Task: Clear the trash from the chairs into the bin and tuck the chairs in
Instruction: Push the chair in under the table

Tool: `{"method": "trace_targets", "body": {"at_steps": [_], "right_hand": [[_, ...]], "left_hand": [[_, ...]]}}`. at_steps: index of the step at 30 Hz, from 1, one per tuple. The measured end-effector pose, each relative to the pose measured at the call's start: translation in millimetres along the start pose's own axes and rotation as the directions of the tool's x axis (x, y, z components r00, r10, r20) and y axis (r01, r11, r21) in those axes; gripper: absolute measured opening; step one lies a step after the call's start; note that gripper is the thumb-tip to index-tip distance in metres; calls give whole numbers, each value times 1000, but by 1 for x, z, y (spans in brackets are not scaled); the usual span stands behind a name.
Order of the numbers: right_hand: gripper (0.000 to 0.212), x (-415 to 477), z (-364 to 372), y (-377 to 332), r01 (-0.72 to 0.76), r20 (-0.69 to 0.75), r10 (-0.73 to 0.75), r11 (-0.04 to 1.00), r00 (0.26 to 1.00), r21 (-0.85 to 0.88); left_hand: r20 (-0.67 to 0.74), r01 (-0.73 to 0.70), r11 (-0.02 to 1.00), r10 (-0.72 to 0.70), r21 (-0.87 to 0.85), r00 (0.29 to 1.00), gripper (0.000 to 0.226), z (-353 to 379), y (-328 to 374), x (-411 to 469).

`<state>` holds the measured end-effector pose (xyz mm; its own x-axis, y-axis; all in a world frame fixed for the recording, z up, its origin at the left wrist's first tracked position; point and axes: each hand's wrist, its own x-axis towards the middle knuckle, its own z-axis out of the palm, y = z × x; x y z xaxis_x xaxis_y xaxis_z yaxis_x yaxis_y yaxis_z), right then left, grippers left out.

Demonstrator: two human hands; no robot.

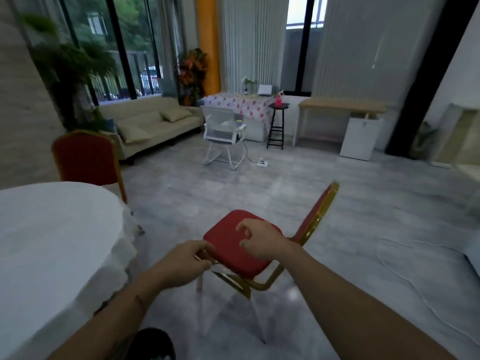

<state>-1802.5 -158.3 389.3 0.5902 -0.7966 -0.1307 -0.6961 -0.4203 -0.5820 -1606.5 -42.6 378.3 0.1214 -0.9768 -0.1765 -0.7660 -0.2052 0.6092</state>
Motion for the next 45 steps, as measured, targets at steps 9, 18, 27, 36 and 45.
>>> {"method": "trace_targets", "body": {"at_steps": [9,18,27,36,45], "right_hand": [[63,37,-123,160,-141,-92,116,924,989,-355],[67,79,-186,242,-167,-88,143,851,986,-498],[58,128,-225,302,-233,-30,234,929,972,-289],[43,186,-240,335,-190,210,287,902,934,-389],[76,209,-248,346,-105,371,273,904,887,-415]], "left_hand": [[91,-29,996,36,-83,995,39,93,143,143],[250,18,993,12,-117,968,79,147,226,253],[391,22,999,-5,-41,921,68,183,249,333],[443,160,987,-139,-9,886,61,181,247,358],[212,412,899,-378,-149,901,52,203,261,349]]}}
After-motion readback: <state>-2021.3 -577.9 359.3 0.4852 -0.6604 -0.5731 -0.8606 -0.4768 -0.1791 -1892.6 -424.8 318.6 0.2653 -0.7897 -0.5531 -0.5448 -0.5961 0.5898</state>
